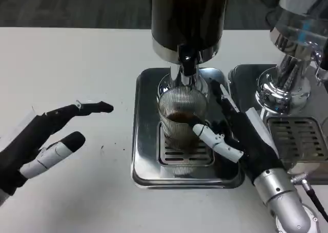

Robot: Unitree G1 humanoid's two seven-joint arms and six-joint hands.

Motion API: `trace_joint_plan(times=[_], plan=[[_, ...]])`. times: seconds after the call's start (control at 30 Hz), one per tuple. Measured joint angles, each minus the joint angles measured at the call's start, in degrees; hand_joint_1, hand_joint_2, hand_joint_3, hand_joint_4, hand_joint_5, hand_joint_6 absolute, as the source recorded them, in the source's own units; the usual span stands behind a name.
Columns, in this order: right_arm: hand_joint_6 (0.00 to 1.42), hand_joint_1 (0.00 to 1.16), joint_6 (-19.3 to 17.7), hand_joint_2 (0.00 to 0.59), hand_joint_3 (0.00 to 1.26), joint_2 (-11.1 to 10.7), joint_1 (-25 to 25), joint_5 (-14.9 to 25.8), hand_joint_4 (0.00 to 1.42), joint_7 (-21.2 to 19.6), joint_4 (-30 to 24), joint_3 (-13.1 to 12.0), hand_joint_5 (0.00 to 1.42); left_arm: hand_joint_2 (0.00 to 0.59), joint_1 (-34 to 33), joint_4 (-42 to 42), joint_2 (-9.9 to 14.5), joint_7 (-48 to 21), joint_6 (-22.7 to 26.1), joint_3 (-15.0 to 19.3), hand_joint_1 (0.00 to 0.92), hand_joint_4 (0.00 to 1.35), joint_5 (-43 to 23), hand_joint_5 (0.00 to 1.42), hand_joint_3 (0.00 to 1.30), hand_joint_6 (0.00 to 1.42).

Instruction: Grasp the cup under the faucet to collect the drink, then remove the cup.

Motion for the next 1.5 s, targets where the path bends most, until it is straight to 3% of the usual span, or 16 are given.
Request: trace_joint_plan(times=[0.43, 0.8, 1.5], plan=[[0.0, 0.46, -0.1, 0.219, 0.0, -1.1, -0.8, 0.1, 0.0, 3.6, 0.5, 1.0, 0.0, 0.105, 0.0, 0.3, 0.1, -0.5, 0.0, 0.0, 0.0, 0.27, -0.1, 0.21, 0.38, 0.19], [0.0, 0.49, -0.4, 0.21, 0.0, -1.6, -0.9, -0.6, 0.0, 3.8, 1.4, 1.9, 0.0, 0.11, 0.0, 0.3, 0.2, -0.8, 0.3, 0.0, 0.0, 0.27, -0.1, 0.21, 0.38, 0.19], [0.0, 0.51, -0.4, 0.209, 0.0, -1.0, -0.9, -6.1, 0.0, -0.7, 0.6, 4.3, 0.0, 0.122, 0.0, 0.3, 0.2, -1.3, 1.0, 0.0, 0.0, 0.28, -0.1, 0.22, 0.39, 0.19]])
